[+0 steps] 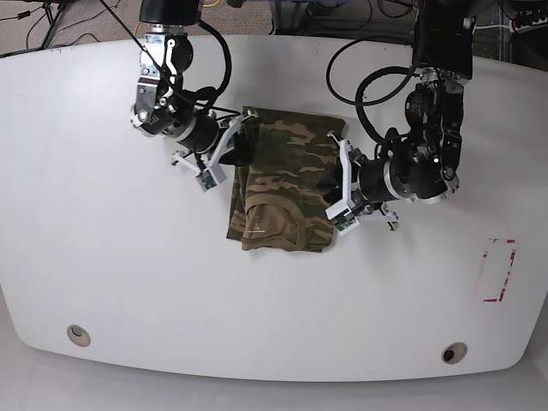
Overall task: Layout the t-shirt on the table in an organized manner, then fold the t-shirt properly
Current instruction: 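Grasp the folded bundle with the left gripper and carry it to the table corner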
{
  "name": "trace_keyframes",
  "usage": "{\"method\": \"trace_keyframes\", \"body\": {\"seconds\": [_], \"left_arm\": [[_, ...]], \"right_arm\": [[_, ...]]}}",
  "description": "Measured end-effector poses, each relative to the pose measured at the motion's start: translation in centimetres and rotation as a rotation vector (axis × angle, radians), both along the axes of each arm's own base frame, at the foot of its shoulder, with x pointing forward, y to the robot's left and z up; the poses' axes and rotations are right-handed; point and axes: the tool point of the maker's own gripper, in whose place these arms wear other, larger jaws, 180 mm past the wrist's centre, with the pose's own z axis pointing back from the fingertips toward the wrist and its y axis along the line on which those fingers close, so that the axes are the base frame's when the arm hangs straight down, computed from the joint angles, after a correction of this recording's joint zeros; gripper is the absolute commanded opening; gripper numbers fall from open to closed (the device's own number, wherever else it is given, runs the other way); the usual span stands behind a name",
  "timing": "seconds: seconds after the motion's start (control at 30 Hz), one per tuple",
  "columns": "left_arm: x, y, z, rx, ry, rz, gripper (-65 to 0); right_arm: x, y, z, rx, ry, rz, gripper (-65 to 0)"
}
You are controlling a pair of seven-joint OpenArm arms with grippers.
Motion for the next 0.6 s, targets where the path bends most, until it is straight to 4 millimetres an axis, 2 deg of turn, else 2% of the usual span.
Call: {"method": "trace_keyframes", "body": {"seconds": [0.1,0.2,0.43,0.6], "left_arm": [[1.1,-0.3,1.0,-0.069,-0.02,0.076,-55.3],[1.8,-2.2,1.8,-0.172,-0.023,0.11,-53.3],[2.1,-6.2,0.7,-0.289,0.064,0.133,-51.1],[1.6,-9.0,-0.9,-0.244,0.055,0.103,-51.1]], "right_arm": [[0.7,-2.5,1.4,-0.077,-0.041,-0.022,-63.3],[1.0,-3.5,2.7,-0.13,-0.067,-0.006,-63.3],[1.4,-4.1,5.8,-0.183,-0.155,0.018,-63.3],[1.6,-6.0,6.9,-0.206,-0.185,-0.031,-63.3]]}}
